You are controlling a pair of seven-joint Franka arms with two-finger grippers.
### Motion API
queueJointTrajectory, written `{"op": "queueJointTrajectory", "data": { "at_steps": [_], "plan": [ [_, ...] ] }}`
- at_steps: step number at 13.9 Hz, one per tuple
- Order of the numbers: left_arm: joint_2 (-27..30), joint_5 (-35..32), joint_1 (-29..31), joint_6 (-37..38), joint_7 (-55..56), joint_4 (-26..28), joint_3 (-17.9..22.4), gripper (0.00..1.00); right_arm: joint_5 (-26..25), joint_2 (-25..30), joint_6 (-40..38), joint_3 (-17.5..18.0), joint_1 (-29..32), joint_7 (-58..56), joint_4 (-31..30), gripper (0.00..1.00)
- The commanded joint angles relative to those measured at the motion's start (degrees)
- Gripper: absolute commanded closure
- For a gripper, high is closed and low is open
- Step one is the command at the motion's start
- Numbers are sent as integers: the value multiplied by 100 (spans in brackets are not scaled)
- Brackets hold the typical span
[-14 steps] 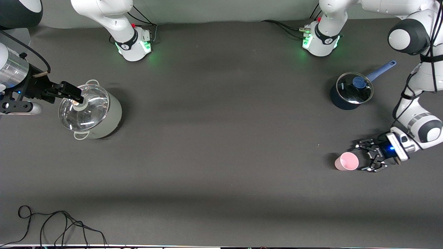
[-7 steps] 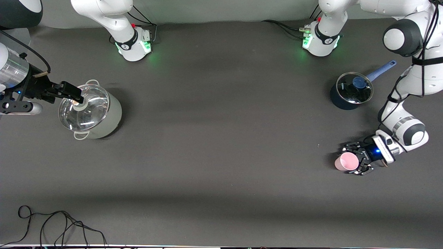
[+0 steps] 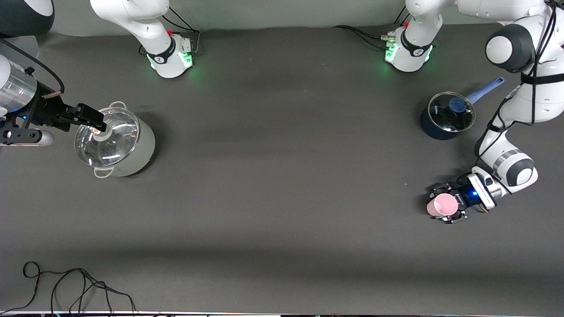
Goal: Transfer pink cup from left to right arm
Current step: 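Lift the pink cup with the left gripper and carry it toward the middle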
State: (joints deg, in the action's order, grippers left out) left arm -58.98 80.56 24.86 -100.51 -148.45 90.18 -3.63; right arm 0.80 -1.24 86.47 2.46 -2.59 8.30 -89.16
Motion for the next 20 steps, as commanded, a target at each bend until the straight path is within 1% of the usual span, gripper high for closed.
{"op": "queueJointTrajectory", "data": {
  "at_steps": [1, 3, 4, 5, 8, 9, 10, 11, 13, 15, 16, 18, 20],
  "plan": [
    [158, 100, -34, -109, -62, 157, 12, 58, -115, -35, -77, -17, -40, -101, 92, 0],
    [447, 109, -139, -170, 43, 393, 3, 60, -115, -35, -77, -17, -40, -101, 92, 0],
    [701, 127, -244, -318, 131, 656, -41, 61, -115, -35, -86, -17, -40, -101, 92, 0],
    [947, 266, -297, -529, 149, 954, -172, 62, -115, -35, -77, -17, -40, -101, 92, 0],
    [1580, 933, -289, -1424, 97, 1728, -1031, 63, -115, -35, -77, -17, -40, -101, 92, 0],
    [1817, 1214, -298, -1880, 97, 1974, -1400, 63, -115, -35, -77, -17, -40, -101, 92, 0],
    [2037, 1573, -298, -2380, 88, 2212, -1865, 63, -115, -35, -77, -17, -40, -92, 92, 0],
    [2266, 2073, -298, -2951, 71, 2449, -2400, 63, -115, -35, -77, -17, -40, -92, 92, 0],
    [2574, 2865, -289, -3963, -17, 2644, -3350, 63, -98, -35, -86, -26, -31, -4, 92, 0],
    [2803, 3647, -306, -4877, -18, 2662, -4264, 63, -45, -26, -86, -35, 30, 292, 101, 0],
    [2900, 3999, -307, -5282, -9, 2627, -4756, 63, -36, -17, -86, -104, 22, 590, 101, 0],
    [3128, 4475, -307, -5872, 0, 2583, -5530, 63, 77, -8, -95, -123, 4, 1258, 110, 1],
    [3374, 4757, -324, -6172, 26, 2435, -6085, 63, 271, -17, -217, -123, -31, 2162, 136, 1]
  ]
}}
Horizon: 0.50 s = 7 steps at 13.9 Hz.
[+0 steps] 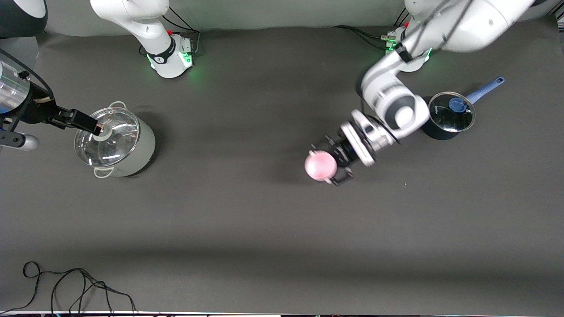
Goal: Transfer pink cup from left to right arm
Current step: 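Lift the pink cup with the left gripper and carry it toward the middle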
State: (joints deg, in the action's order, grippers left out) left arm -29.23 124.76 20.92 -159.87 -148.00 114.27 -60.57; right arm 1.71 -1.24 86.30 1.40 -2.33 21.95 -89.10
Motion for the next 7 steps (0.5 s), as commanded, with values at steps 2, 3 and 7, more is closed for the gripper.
{"op": "queueJointTrajectory", "data": {
  "at_steps": [2, 3, 7],
  "plan": [
    [532, 689, -200, -622, -10, -350, -675, 63, 224, -25, -315, 44, -101, 1781, 138, 1],
    [533, 716, -437, -772, 8, -544, -667, 63, 346, -42, -455, 44, -119, 2273, 147, 1],
    [550, 708, -756, -861, 43, -756, -623, 63, 768, -60, -983, 45, -522, 4356, 173, 1]
  ]
}}
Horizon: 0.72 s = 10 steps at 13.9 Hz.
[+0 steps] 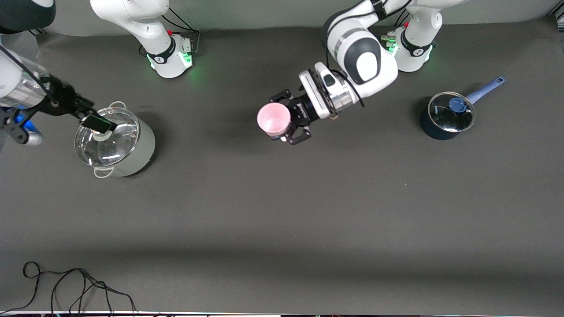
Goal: Transfer pink cup from left to right arm
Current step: 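Hold the cup with the left gripper while the right gripper reaches its rim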
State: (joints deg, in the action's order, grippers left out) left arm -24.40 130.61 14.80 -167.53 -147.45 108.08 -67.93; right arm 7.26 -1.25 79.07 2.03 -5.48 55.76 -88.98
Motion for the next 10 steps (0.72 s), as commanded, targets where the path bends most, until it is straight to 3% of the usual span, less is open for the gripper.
{"op": "queueJointTrajectory", "data": {
  "at_steps": [1, 6, 10],
  "plan": [
    [67, 114, -188, -96, -20, -164, 113, 63, 371, -60, -269, -19, -260, 1468, 171, 1],
    [67, 114, -267, -158, -20, -235, 113, 65, 1145, -489, -269, 130, -462, 2982, 960, 1],
    [49, 114, -267, -158, -20, -235, 122, 64, 1242, -1254, -252, 140, -1165, 4292, 2006, 1]
  ]
}}
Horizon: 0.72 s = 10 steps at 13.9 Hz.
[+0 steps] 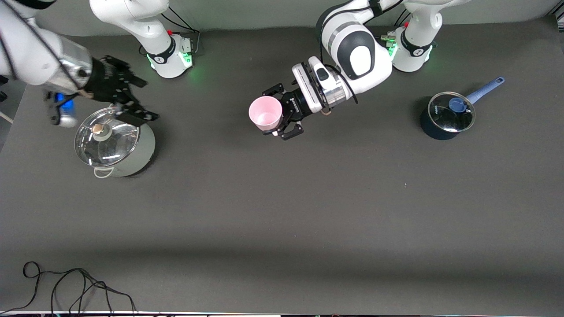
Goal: Transfer pink cup from left to right arm
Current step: 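Hold the cup with the left gripper while the right gripper reaches its rim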
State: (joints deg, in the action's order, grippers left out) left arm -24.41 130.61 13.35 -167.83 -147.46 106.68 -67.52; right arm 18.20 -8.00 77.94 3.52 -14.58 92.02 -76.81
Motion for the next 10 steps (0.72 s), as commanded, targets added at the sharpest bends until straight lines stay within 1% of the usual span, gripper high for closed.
{"op": "queueJointTrajectory", "data": {
  "at_steps": [1, 4, 8, 10],
  "plan": [
    [59, 114, -122, -127, -20, -94, 90, 64, 227, -710, -95, -9, -413, 920, 981, 1],
    [51, 114, -114, -127, -20, -103, 107, 64, 272, -1044, 264, 8, -896, 1580, 1360, 1],
    [50, 114, -114, -127, -20, -103, 160, 64, 263, -1238, 1099, -1, -1556, 2109, 1388, 1],
    [42, 114, -122, -127, -20, -94, 169, 64, 246, -1361, 1197, 8, -1706, 2066, 1396, 1]
  ]
}}
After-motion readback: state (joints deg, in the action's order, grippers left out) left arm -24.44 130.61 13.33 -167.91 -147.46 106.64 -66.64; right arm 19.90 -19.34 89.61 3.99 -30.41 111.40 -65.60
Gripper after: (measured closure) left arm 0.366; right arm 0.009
